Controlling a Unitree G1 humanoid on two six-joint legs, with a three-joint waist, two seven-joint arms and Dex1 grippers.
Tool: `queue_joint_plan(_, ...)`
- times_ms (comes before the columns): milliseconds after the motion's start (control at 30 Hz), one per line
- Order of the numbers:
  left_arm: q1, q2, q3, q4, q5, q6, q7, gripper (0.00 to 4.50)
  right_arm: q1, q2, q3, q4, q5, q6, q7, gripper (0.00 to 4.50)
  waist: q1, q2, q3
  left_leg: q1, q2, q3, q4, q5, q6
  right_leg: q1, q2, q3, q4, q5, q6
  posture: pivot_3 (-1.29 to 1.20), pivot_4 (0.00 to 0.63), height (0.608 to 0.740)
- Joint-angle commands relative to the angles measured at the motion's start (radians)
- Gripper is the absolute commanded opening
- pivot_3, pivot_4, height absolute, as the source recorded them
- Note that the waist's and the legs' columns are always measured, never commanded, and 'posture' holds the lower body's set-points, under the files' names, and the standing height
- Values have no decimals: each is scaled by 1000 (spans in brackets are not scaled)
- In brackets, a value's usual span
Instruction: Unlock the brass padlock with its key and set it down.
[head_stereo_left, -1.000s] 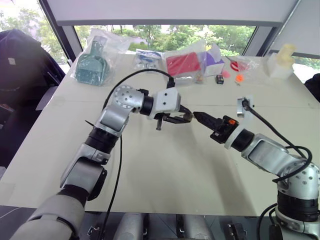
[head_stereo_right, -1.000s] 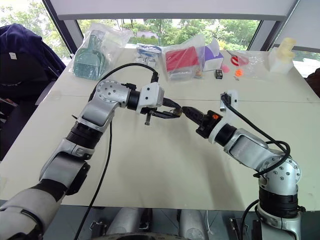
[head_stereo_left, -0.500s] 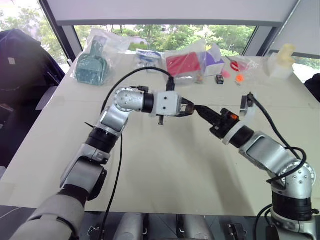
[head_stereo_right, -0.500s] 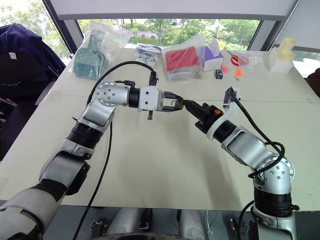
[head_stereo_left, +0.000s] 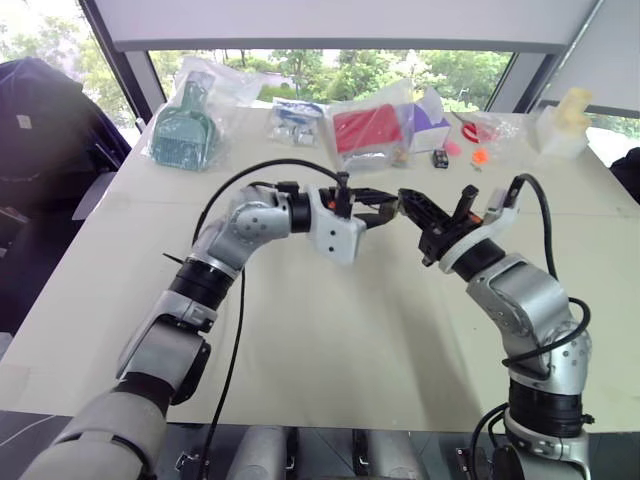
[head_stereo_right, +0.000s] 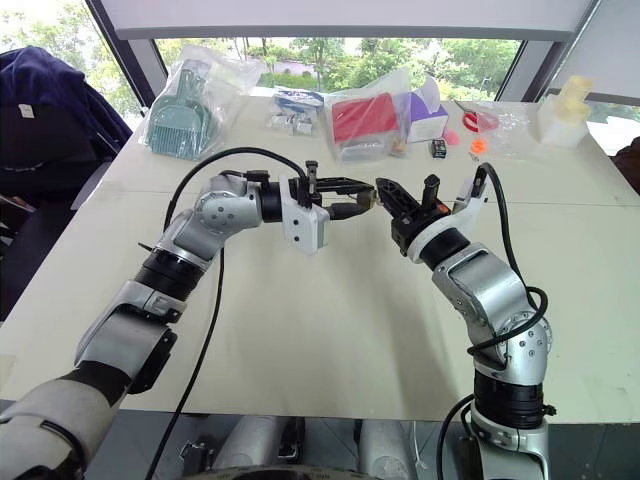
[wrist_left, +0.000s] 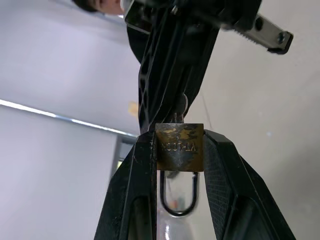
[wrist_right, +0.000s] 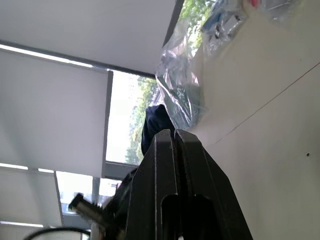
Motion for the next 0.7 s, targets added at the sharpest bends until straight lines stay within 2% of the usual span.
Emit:
queue_joint_plan(33,-26,-3,28,-23,19,-68,120,703,-5,29,-26,8,2,-48,-57,55,-1,0,0,0,0,0,0,0,0,0,0,0,0,0,0,0,150,740)
queue_joint_plan(133,-36,-4,18,19,-23,-33,90,703,-10,-34,-20,-3,-47,-13,-22,55,-3,0,0,0,0,0,0,0,0,0,0,0,0,0,0,0,150,740)
queue_joint_plan(267,-44,-7,7,74,-171,101,-79,703,22,-216,-27,-28,-255,81,155,55,1,1,0,-1,0,0,0,0,0,0,0,-1,-2,-2,-3,0,150,740)
queue_joint_plan(367,-74,-4,16,96,-242,172,-159,703,59,-325,-41,-58,-346,131,307,55,1,1,0,-1,0,0,-1,0,0,1,0,-1,-5,-2,-3,0,150,740)
queue_joint_plan(533,-107,1,25,126,-260,180,-185,703,89,-394,-45,-108,-400,175,490,2326,1,1,0,-2,0,0,-1,0,1,0,1,-1,-6,0,0,0,150,740)
queue_joint_plan(667,-110,4,27,134,-242,142,-152,703,80,-406,-13,-109,-476,200,521,4399,2,1,0,-2,0,0,-1,0,1,1,2,-1,-6,0,0,0,150,740)
queue_joint_plan(700,-108,5,25,129,-237,128,-144,703,78,-400,-9,-107,-483,202,524,4399,2,1,0,-2,0,0,-1,0,1,1,2,-1,-6,0,0,0,150,740)
